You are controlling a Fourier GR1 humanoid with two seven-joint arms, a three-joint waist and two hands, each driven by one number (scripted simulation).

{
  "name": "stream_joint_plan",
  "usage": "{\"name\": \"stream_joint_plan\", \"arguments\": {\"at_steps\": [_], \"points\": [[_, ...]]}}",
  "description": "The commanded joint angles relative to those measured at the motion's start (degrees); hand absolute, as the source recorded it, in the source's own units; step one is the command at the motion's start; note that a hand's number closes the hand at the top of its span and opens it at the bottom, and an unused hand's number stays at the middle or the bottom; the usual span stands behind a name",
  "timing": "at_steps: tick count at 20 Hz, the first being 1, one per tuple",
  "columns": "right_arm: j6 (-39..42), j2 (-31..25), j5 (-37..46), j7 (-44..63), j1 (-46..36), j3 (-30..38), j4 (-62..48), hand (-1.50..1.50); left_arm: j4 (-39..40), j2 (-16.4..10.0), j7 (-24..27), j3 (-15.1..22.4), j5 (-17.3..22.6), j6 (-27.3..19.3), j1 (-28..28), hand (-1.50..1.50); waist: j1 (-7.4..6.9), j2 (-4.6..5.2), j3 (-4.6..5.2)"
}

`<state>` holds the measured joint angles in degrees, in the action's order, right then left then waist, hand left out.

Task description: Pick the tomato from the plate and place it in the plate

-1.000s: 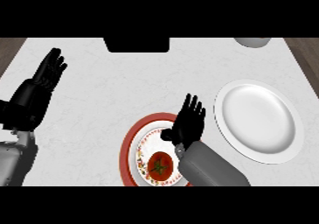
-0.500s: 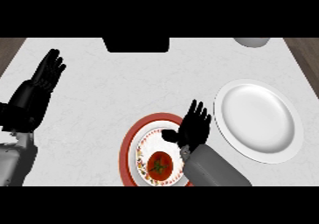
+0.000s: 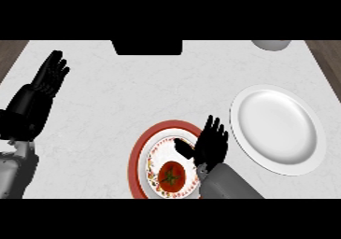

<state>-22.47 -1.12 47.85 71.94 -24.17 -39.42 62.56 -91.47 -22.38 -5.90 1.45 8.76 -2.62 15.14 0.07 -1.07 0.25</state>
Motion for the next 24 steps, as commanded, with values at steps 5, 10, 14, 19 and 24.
{"name": "stream_joint_plan", "arguments": {"at_steps": [5, 10, 14, 19, 24], "points": [[3.4, 1.1, 2.0, 13.3, 1.7, -0.2, -2.3, -1.50, -0.6, -0.8, 0.2, -0.6, 0.7, 1.8, 0.2, 0.00, -0.93, 0.62, -0.08], [1.8, 1.1, 15.8, 13.3, -1.9, 1.1, -2.8, 1.50, -0.9, 0.8, -0.4, 0.2, -0.3, 0.4, -0.5, 0.00, -0.19, 0.47, -0.11], [4.0, -1.9, 23.0, 13.3, 6.0, -0.6, 3.2, 1.50, -1.2, -0.1, -0.2, -1.2, -0.9, -0.1, -1.9, 0.00, 1.50, 0.21, -0.13], [-1.3, -27.0, 8.6, -14.1, 20.4, 9.4, 4.5, 1.50, -0.2, -0.4, 0.2, -3.7, -0.8, -2.1, -3.4, 0.00, 7.93, 0.23, -0.40], [-7.2, -43.4, -0.7, -29.6, 28.6, 16.8, 11.1, 1.50, -0.5, -0.6, 0.5, -4.4, 0.2, -1.1, -5.0, 0.00, 7.57, -0.16, -0.23]]}}
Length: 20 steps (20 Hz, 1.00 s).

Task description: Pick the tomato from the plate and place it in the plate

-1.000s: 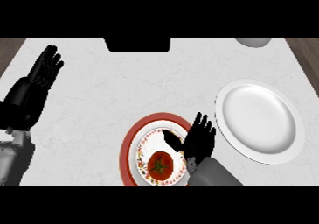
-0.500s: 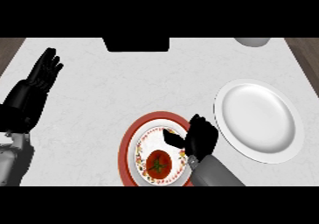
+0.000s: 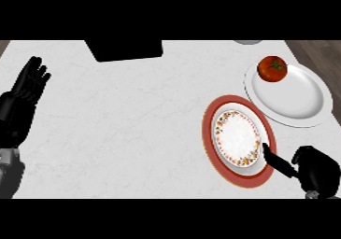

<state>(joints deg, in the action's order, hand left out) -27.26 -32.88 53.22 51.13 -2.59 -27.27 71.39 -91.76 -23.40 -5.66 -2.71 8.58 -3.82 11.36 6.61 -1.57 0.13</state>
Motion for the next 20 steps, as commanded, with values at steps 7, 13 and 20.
{"name": "stream_joint_plan", "arguments": {"at_steps": [7, 13, 20], "points": [[-6.6, -23.4, -26.3, -30.6, 17.4, 14.5, 16.6, 1.50, -1.8, -1.0, -0.2, -1.4, 1.2, 1.1, -1.5, 0.00, 0.12, 0.02, -0.13], [-4.9, -25.0, -42.9, -42.7, 21.3, 22.5, 31.0, 1.50, -2.6, -0.5, -0.8, -0.1, -0.2, 0.6, -1.6, 0.00, -0.83, 0.19, -0.14], [4.5, -28.2, -55.5, -52.2, 31.5, 36.0, 36.9, 1.50, -1.7, 1.5, -1.6, 1.9, -1.5, 0.6, 2.6, 0.00, -3.92, 1.22, -0.11]]}}
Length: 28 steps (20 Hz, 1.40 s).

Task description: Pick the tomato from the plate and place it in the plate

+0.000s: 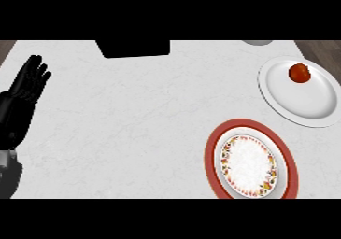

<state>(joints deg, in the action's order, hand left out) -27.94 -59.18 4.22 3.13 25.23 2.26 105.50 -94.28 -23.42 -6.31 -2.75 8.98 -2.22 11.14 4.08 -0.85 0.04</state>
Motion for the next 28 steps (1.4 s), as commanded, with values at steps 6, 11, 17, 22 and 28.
{"name": "stream_joint_plan", "arguments": {"at_steps": [6, 11, 17, 22, 28], "points": [[9.2, 0.3, -5.8, 5.6, -5.1, 6.8, 6.8, 1.50, 7.3, 2.3, 3.8, 0.2, -0.8, 2.7, 5.1, 0.00, -3.52, 0.95, 0.01], [11.0, 4.4, -1.5, 12.7, -18.0, -2.4, 2.1, 1.50, 3.3, 3.6, 0.8, 2.5, -3.3, 2.2, 5.3, 0.00, -4.79, 1.04, -0.04], [13.5, 9.7, 6.3, 21.1, -36.5, -10.9, -10.9, 1.50, 3.6, 4.3, 1.1, 1.0, -1.8, 3.5, 4.9, 0.00, -5.84, 1.19, -0.01], [13.3, 19.0, 13.6, 17.0, -43.8, -14.7, -24.6, 1.50, 0.7, 4.8, -3.0, 1.3, -3.0, 2.7, 5.6, 0.00, -5.53, 1.06, -0.07], [10.1, 30.0, 18.5, 15.6, -49.3, -17.4, -39.8, 1.50, -1.1, 4.7, 0.1, 1.0, -3.3, 4.4, 1.5, 0.00, -5.73, 1.08, -0.07]]}}
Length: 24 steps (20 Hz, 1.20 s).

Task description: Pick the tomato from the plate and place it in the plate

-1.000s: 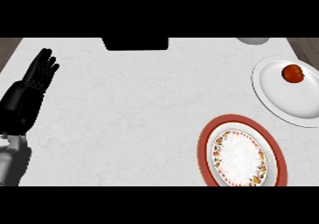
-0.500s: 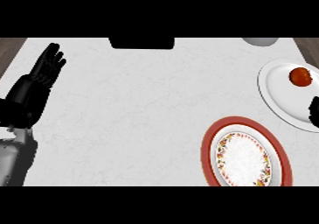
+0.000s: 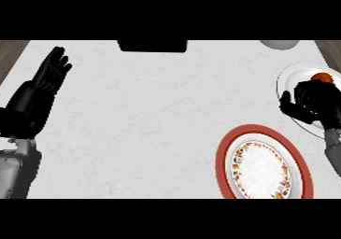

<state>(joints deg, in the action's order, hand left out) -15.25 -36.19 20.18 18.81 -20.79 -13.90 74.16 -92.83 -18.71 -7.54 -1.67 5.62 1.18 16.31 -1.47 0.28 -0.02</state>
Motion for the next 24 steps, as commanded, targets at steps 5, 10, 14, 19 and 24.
{"name": "stream_joint_plan", "arguments": {"at_steps": [5, 10, 14, 19, 24], "points": [[2.1, 9.1, -2.8, -9.1, -10.6, 6.2, -22.9, -1.50, -0.1, -0.2, 0.7, -1.6, -0.3, 1.5, -0.7, 0.00, 0.44, 0.02, -0.03], [-3.6, 17.2, -3.5, -15.2, -15.6, 8.7, -28.7, -1.50, -0.4, 1.5, 0.4, -0.3, -1.9, 0.6, -0.7, 0.00, 0.02, 0.11, -0.07], [-6.4, 16.3, -7.9, -21.2, -14.4, 14.7, -25.8, -1.50, 0.8, 1.3, 1.8, -1.8, -1.6, 0.9, -0.6, 0.00, 1.03, -0.06, -0.03], [-1.5, 13.7, -16.2, -23.1, -9.6, 21.3, -19.2, -1.50, -2.8, 0.4, -1.0, -2.9, -0.4, 1.7, -2.9, 0.00, 1.64, -0.54, -0.01], [1.6, 10.7, -22.0, -22.5, -4.1, 27.1, -13.7, -1.50, -2.6, 3.1, 0.0, -0.3, -4.1, -0.5, -3.0, 0.00, 2.13, -0.55, 0.00]]}}
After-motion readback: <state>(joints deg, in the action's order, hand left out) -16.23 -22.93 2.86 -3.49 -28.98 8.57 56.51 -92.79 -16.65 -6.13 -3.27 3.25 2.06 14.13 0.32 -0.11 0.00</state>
